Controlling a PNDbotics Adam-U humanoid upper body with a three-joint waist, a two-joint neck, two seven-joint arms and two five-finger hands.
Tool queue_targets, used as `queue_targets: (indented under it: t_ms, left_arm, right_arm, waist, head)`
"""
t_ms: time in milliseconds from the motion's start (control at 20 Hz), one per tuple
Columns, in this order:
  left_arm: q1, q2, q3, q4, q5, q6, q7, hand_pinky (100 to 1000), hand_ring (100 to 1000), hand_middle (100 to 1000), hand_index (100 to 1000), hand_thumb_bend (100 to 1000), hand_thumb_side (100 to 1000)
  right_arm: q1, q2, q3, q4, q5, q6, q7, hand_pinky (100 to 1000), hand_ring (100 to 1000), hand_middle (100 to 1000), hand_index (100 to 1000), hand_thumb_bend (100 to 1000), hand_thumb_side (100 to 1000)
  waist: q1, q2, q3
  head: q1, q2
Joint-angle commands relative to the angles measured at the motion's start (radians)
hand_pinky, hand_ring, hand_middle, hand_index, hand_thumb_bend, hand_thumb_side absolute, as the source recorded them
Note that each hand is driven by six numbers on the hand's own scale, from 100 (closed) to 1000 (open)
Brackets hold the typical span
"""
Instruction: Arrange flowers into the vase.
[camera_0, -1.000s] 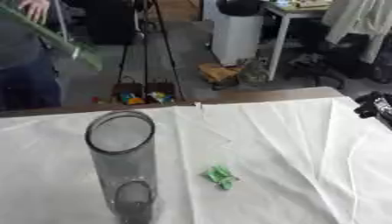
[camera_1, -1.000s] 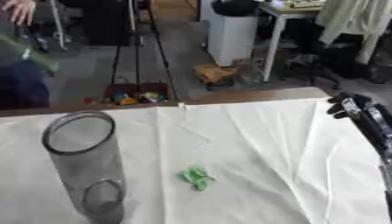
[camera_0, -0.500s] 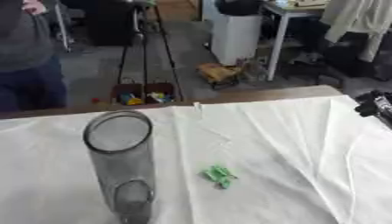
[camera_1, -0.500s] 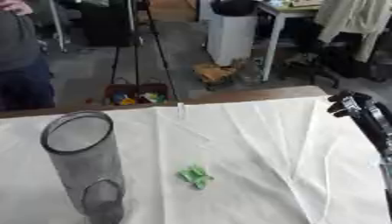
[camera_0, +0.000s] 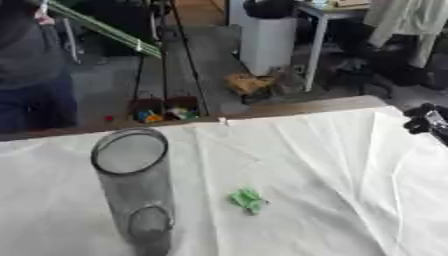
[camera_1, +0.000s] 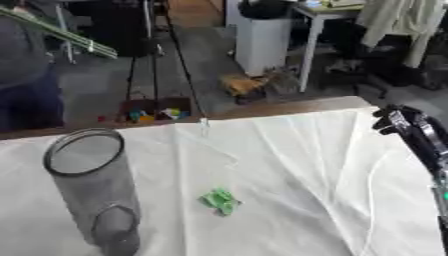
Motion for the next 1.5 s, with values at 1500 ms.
queue_targets:
  t_ms: [1500]
  left_arm:
    - [-0.009, 0.088, -0.025, -0.055, -0.079, 0.158, -0.251, 100, 100, 100, 100, 980, 533]
  right_arm:
    - [0.006, -0.032, -0.009, -0.026, 0.012, 0.01, -0.006, 661, 653, 694, 519, 100, 957]
  waist:
    - [-0.001, -0.04, 0.025]
  head:
    - [-0.023, 0.032]
